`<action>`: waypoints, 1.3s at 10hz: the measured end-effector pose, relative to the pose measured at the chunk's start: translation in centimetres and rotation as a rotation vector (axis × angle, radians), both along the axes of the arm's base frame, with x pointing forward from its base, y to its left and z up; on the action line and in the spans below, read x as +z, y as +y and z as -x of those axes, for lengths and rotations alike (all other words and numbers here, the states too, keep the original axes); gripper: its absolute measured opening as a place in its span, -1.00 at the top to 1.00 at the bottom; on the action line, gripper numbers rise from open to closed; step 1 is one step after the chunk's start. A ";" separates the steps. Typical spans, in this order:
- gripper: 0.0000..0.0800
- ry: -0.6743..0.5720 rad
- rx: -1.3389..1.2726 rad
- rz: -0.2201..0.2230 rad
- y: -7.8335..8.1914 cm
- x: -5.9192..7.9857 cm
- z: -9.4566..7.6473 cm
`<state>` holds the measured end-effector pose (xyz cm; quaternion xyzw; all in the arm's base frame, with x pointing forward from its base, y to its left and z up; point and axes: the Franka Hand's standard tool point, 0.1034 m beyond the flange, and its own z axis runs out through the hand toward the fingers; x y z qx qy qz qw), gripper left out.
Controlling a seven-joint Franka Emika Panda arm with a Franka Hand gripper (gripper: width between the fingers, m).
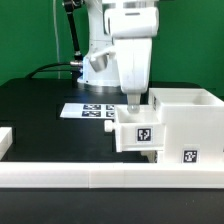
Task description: Assemble drawer
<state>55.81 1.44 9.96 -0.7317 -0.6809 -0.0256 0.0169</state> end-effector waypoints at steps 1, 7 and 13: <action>-0.62 0.011 0.003 0.016 -0.5 1.8 -0.6; -0.62 0.010 0.033 0.028 -3.4 3.1 -1.2; -0.62 0.026 0.076 -0.046 -5.2 -1.3 -3.2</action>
Offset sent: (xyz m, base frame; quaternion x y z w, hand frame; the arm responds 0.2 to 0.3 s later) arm 0.0050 -0.0515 0.0226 0.0149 -0.0028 -0.0451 0.9989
